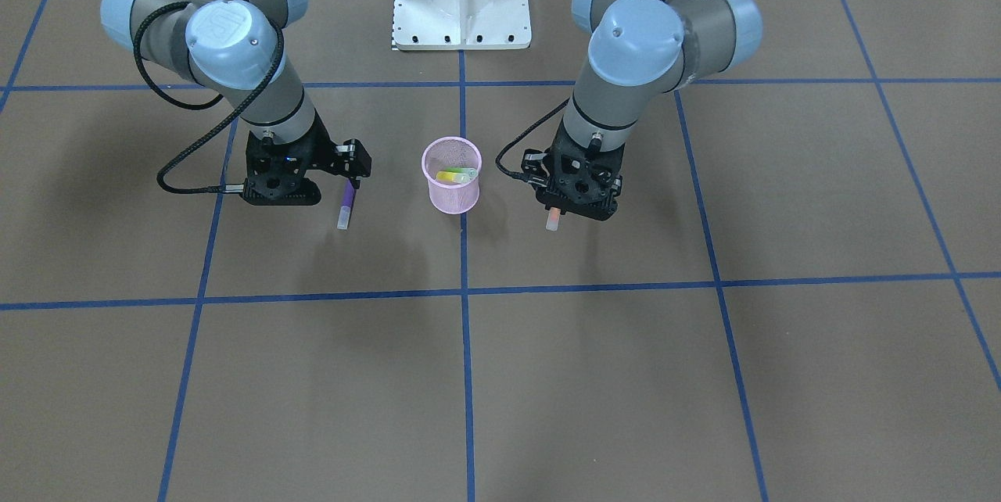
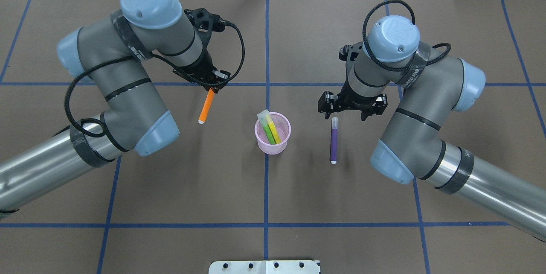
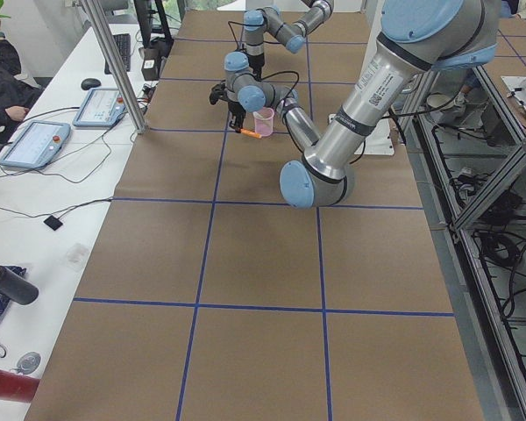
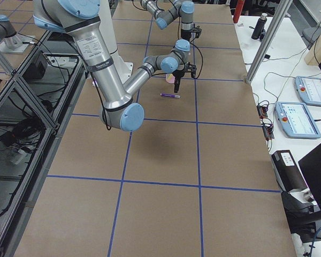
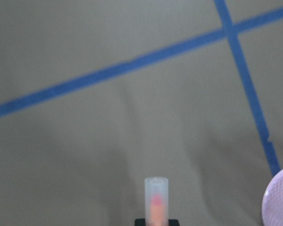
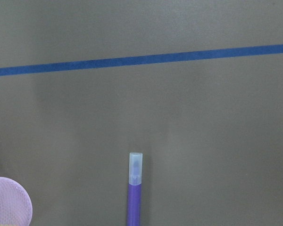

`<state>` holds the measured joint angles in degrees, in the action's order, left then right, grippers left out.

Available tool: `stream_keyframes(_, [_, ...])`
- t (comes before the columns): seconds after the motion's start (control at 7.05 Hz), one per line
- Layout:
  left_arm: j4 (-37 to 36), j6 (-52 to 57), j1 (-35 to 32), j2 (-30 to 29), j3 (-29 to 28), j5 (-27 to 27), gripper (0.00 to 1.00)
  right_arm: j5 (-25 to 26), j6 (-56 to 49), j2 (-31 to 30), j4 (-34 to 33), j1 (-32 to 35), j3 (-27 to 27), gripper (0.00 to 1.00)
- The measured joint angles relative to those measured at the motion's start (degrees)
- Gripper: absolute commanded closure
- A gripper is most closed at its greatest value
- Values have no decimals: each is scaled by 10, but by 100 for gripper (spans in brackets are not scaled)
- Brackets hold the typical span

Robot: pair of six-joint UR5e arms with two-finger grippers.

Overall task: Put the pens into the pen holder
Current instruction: 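Close left gripper on the orange pen while right closes on purple pen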

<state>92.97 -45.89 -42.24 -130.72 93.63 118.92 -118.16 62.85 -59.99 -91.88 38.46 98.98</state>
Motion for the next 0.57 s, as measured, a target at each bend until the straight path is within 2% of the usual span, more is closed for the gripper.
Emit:
stream_keyframes(0.14, [-7, 1, -16, -3, 12, 13, 100, 15, -2, 1, 15, -10, -16, 2])
stream_keyframes(0.43, [-10, 2, -28, -13, 21, 26, 100, 32, 2, -4, 97, -23, -60, 4])
stream_keyframes(0.57, [-10, 2, -29, -15, 22, 27, 100, 35, 2, -5, 119, -25, -74, 13])
